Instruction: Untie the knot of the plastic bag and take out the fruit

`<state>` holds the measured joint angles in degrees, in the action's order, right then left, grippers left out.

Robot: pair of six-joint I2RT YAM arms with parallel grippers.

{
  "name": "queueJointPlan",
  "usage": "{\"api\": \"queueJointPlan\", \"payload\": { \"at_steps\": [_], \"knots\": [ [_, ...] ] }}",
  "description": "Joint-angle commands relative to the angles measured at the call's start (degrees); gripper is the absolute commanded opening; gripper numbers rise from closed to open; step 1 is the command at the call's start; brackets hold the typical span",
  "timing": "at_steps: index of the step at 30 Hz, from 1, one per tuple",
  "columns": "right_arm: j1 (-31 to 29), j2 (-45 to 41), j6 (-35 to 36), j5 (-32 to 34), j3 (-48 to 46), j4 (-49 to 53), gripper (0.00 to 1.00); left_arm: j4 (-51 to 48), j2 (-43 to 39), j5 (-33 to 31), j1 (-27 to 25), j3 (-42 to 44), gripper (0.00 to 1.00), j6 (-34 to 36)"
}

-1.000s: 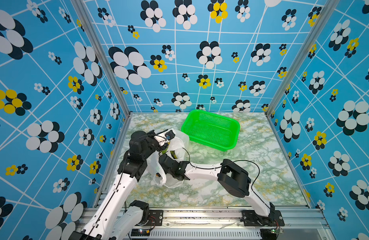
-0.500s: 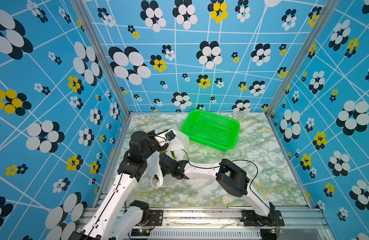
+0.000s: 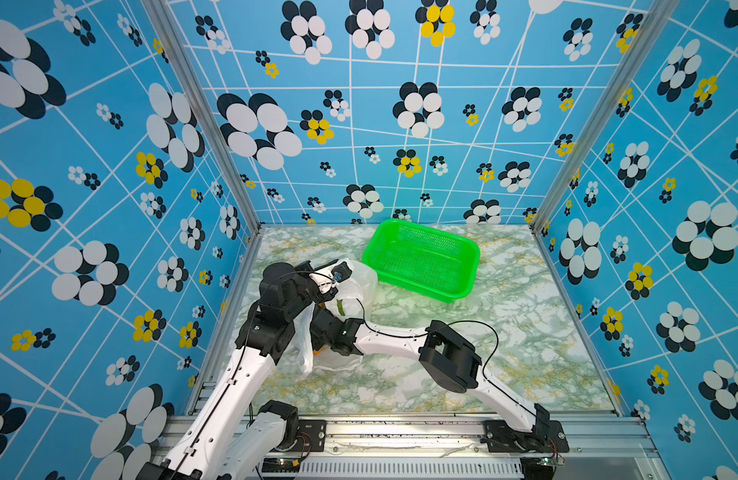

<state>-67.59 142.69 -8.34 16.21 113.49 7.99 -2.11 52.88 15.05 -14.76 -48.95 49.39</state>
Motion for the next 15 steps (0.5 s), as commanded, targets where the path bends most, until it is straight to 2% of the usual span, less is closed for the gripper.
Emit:
{"api": "queueJointPlan", "payload": {
  "at_steps": [1,5,10,15],
  "knots": [
    [0.63,0.57,0.03,2.51,-4.94,10.31,0.91,1.49,-1.03,1.1,-0.26,0.61,0.0,0.45],
    [0.62,-5.5,-5.86,4.22,-8.32,11.1,0.83,1.49,-1.16,1.01,-0.22,0.7,0.0,0.45],
    [0.66,-14.19,-13.03,9.25,-14.33,13.62,0.83,1.67,-1.2,0.47,-0.2,0.98,0.0,0.62],
    [0.64,-17.62,-16.45,15.85,-18.17,16.65,0.82,1.73,-1.01,0.17,-0.12,1.14,0.0,0.97]
  ]
}}
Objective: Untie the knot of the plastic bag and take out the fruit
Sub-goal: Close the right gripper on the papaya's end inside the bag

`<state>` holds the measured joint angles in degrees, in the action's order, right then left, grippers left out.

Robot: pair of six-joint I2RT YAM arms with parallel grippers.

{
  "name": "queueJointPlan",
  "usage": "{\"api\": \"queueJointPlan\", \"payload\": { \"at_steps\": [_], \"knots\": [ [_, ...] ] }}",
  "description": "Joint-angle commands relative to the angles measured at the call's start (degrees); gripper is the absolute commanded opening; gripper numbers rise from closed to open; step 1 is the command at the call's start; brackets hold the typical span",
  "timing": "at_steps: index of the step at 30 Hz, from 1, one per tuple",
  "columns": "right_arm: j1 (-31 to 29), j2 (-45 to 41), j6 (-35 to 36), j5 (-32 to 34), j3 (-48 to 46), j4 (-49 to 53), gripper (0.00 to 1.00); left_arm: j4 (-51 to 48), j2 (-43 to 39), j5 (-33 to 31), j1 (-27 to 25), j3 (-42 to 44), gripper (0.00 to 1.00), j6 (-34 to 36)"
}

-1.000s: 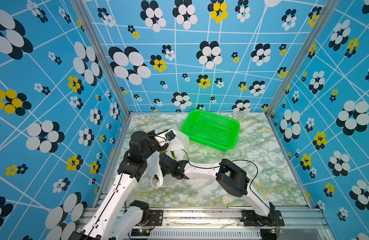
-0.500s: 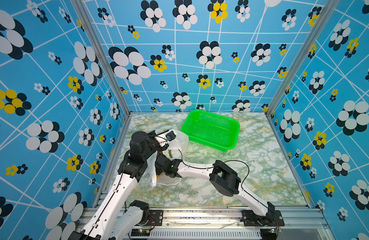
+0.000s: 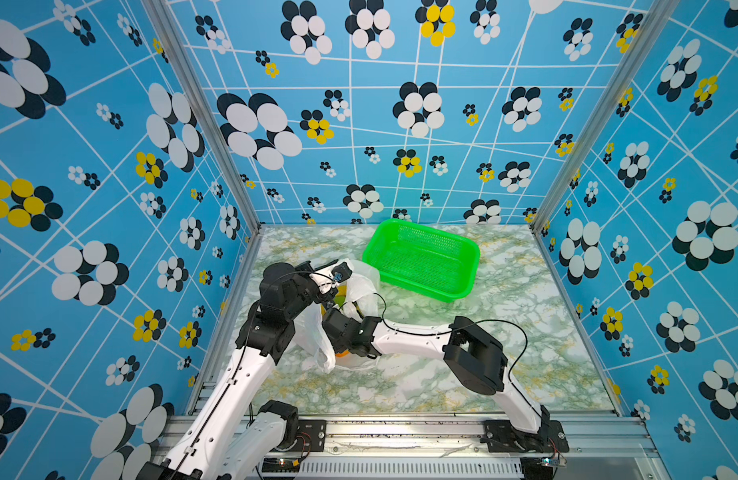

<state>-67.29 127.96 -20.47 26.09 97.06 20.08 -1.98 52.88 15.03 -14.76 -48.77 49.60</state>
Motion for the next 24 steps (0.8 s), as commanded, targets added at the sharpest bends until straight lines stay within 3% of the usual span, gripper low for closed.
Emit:
{"api": "queueJointPlan", "payload": {
  "at_steps": [1,8,15,20,24],
  "knots": [
    [0.32,-2.89,-5.05,6.85,-2.4,5.28,0.82,1.63,-1.02,0.18,-0.15,0.88,0.0,0.71],
    [0.31,-6.24,-12.03,6.24,-8.1,6.41,0.88,1.7,-1.03,0.49,-0.13,0.87,0.0,0.67],
    [0.36,-0.69,-12.84,2.3,-3.25,8.26,0.85,1.5,-1.29,0.79,-0.13,0.85,0.0,0.43],
    [0.34,0.62,-14.22,1.81,-2.66,9.01,0.8,1.55,-1.32,0.74,-0.14,0.87,0.0,0.49],
    [0.36,0.28,-15.1,0.67,-2.84,8.66,0.64,1.66,-1.44,0.66,-0.12,0.87,0.0,0.5]
  ]
}}
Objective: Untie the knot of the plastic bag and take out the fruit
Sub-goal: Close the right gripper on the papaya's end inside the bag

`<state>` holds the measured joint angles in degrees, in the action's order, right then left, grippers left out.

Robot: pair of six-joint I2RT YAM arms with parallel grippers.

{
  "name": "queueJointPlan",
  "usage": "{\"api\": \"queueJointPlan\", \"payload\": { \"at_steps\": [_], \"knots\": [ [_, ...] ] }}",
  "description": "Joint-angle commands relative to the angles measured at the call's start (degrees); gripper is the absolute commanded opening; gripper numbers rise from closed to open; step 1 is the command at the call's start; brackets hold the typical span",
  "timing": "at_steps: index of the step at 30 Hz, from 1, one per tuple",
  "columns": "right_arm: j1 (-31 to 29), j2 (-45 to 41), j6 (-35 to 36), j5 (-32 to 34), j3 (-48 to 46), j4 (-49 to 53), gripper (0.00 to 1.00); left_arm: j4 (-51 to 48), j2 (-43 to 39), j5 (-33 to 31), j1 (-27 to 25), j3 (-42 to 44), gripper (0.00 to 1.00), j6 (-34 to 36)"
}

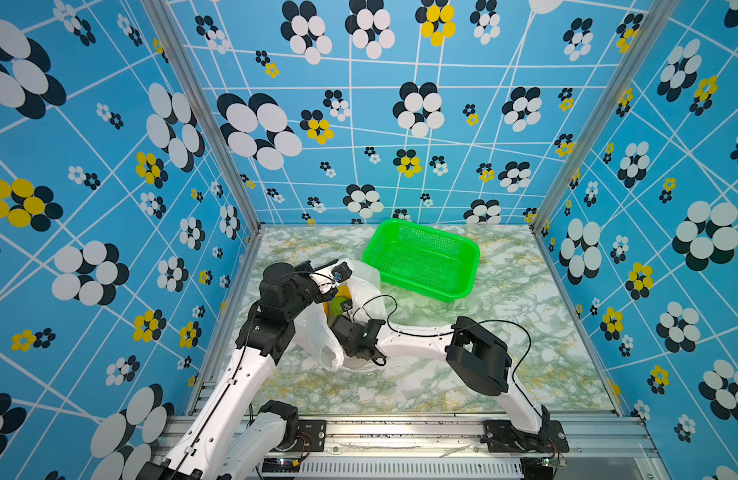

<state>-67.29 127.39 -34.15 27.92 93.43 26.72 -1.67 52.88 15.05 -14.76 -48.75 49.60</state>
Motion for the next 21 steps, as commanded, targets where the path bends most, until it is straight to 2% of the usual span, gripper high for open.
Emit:
{"api": "queueJointPlan", "payload": {
  "at_steps": [1,6,10,21],
  "knots": [
    [0.33,0.55,-1.51,-1.24,0.64,1.89,0.59,1.35,-1.47,0.68,-0.11,0.85,0.0,0.49],
    [0.15,-2.3,0.92,-1.88,0.07,0.39,0.42,1.24,-1.52,0.77,-0.13,1.03,0.0,0.58],
    [-0.89,-8.79,4.46,-0.32,-4.55,-4.16,0.39,0.68,-0.95,1.97,0.35,0.87,0.0,0.32],
    [-1.34,-23.18,7.97,7.8,-17.49,-15.06,0.28,-0.29,1.26,1.91,1.41,0.15,0.0,-0.81]
  ]
}}
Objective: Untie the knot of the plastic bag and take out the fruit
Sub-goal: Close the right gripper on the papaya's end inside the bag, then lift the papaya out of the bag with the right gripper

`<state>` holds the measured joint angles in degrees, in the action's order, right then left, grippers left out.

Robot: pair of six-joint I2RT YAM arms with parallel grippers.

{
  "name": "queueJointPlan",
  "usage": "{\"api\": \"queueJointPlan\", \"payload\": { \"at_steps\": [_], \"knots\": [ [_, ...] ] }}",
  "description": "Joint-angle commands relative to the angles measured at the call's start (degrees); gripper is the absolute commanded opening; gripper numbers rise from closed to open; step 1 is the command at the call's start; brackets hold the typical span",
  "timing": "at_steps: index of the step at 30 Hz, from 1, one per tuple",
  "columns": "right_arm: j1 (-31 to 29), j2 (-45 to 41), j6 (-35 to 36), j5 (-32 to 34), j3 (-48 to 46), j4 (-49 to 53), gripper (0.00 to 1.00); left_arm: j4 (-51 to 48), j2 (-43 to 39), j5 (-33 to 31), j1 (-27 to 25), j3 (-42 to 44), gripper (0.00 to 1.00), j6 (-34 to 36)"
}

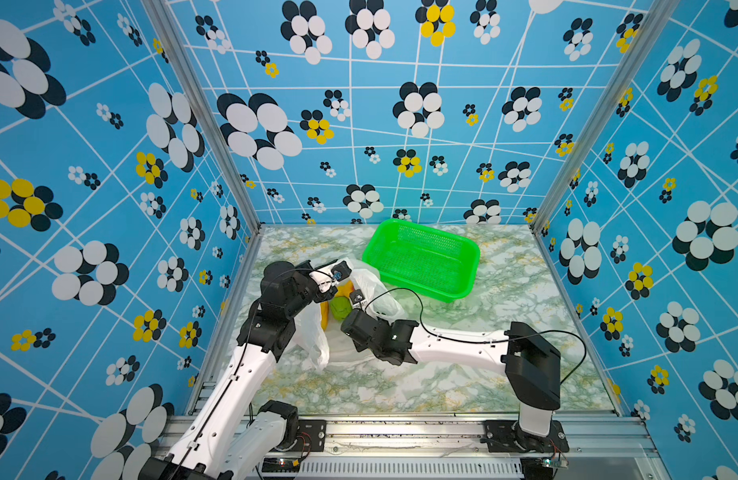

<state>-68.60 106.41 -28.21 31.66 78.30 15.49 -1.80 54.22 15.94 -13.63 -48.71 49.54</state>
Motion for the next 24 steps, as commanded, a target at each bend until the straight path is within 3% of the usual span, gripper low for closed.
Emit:
{"api": "queueJointPlan", "payload": {
  "at_steps": [1,9,20,24],
  "knots": [
    [-0.04,-3.34,2.66,4.26,-3.36,-5.02,0.27,-0.13,0.05,0.93,0.37,-0.05,0.0,-0.76],
    [-0.04,-12.48,5.22,11.0,-10.11,-10.34,0.24,-0.11,0.01,0.39,0.45,-0.03,0.0,-0.92],
    [0.04,-28.06,12.35,12.31,-19.85,-20.22,0.19,-0.14,-0.65,0.62,-0.17,-0.03,0.0,-0.58],
    [2.77,-33.93,12.0,12.7,-24.0,-21.78,0.19,-0.66,-0.35,0.34,-0.16,-0.33,0.0,-0.4]
  ]
}}
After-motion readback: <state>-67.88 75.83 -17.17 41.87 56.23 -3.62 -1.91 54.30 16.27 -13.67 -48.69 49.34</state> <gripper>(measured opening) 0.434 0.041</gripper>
